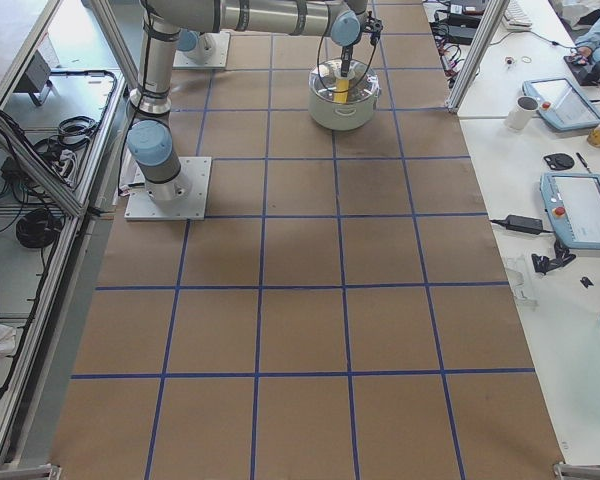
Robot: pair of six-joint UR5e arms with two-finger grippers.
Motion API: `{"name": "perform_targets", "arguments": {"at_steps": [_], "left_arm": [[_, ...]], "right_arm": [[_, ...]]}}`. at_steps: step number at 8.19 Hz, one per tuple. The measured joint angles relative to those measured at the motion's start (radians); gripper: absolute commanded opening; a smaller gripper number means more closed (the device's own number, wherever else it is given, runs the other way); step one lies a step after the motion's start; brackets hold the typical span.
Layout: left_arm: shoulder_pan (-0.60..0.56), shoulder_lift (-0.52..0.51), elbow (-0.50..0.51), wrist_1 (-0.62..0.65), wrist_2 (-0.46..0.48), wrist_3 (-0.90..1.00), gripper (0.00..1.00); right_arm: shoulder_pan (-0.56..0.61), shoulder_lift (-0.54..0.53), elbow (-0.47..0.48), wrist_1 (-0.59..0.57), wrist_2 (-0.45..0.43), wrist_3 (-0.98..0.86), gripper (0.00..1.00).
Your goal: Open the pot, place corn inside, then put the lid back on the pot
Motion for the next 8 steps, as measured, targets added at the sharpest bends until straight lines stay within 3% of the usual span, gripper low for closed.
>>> {"name": "perform_targets", "arguments": {"at_steps": [2, 5, 8], "left_arm": [[0.000, -0.009, 0.001, 0.001, 0.000, -0.004, 1.00], [0.000, -0.014, 0.001, 0.001, 0.000, -0.002, 1.00], [0.001, -0.016, 0.001, 0.002, -0.005, 0.001, 1.00]], "right_arm": [[0.000, -0.002, 0.003, 0.001, 0.001, -0.004, 1.00], [-0.010, -0.039, 0.001, 0.008, -0.011, -0.053, 1.00], [-0.139, -0.187, -0.001, 0.154, -0.029, -0.300, 1.00]]}}
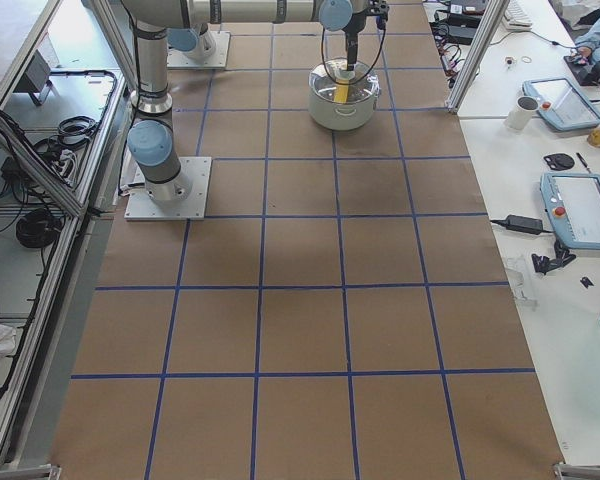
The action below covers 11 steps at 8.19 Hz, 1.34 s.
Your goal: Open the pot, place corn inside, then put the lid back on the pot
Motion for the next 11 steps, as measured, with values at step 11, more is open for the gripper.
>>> {"name": "perform_targets", "arguments": {"at_steps": [11], "left_arm": [[0.001, -0.008, -0.004, -0.003, -0.026, -0.003, 1.00]], "right_arm": [[-0.118, -0.189, 0.037, 0.178, -0.100, -0.237, 1.00]]}}
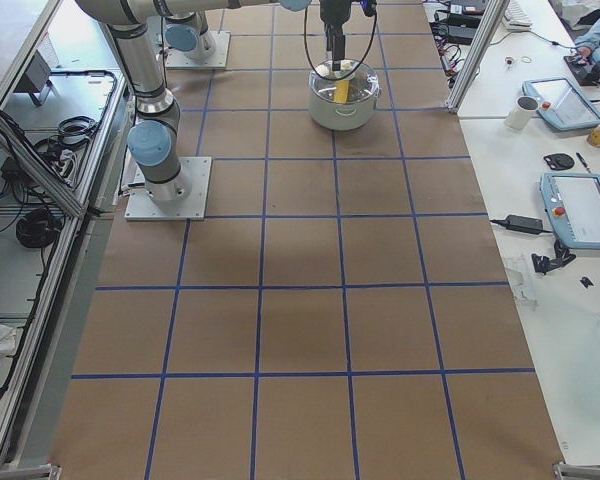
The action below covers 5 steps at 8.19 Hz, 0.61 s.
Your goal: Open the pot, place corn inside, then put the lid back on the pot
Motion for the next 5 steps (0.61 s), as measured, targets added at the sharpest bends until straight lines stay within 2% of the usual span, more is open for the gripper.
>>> {"name": "perform_targets", "arguments": {"at_steps": [5], "left_arm": [[0.000, -0.001, -0.001, 0.000, -0.003, -0.004, 1.00]], "right_arm": [[-0.001, 0.000, 0.000, 0.003, -0.006, -0.002, 1.00]]}}
